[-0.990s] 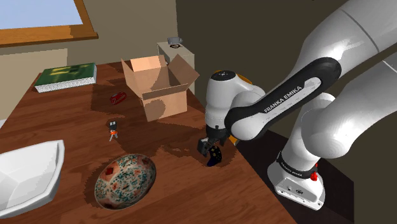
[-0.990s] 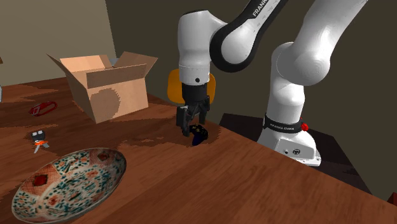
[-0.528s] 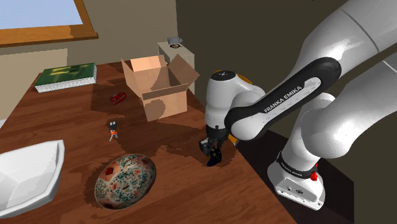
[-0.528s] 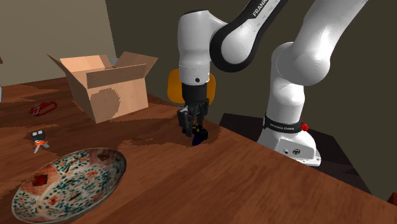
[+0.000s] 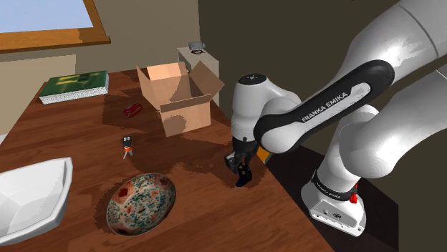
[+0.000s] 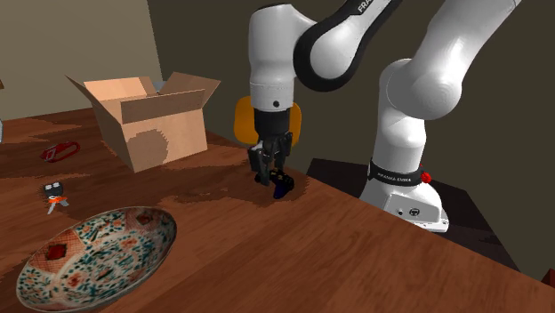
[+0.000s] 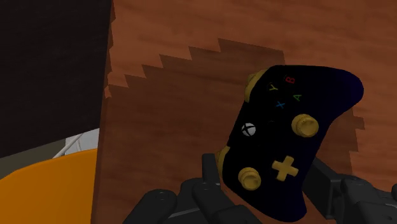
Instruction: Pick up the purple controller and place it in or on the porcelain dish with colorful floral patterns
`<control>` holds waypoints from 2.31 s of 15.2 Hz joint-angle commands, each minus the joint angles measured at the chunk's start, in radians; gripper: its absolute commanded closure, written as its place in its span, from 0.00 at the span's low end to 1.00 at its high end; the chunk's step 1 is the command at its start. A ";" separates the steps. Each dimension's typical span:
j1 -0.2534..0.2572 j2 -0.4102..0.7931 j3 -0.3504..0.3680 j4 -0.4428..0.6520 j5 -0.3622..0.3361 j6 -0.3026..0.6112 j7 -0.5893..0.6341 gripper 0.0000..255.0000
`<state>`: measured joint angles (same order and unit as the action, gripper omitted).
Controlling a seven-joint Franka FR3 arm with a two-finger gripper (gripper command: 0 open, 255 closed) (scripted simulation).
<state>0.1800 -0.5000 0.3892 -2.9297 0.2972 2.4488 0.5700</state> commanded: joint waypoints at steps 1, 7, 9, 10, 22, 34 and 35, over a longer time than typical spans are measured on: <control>0.001 -0.033 -0.007 0.011 -0.004 -0.044 0.000 1.00; 0.003 -0.118 -0.029 0.049 -0.017 -0.166 0.001 1.00; 0.003 -0.141 -0.036 0.063 -0.022 -0.204 0.001 1.00; 0.002 -0.153 -0.040 0.071 -0.024 -0.223 0.001 1.00; -0.005 -0.152 -0.034 0.217 -0.046 -0.362 0.041 1.00; -0.066 0.326 0.175 0.643 -0.182 -0.303 0.313 1.00; -0.068 0.368 0.188 0.684 -0.207 -0.306 0.341 1.00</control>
<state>0.1140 -0.1802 0.5577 -2.2953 0.1169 2.1464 0.8741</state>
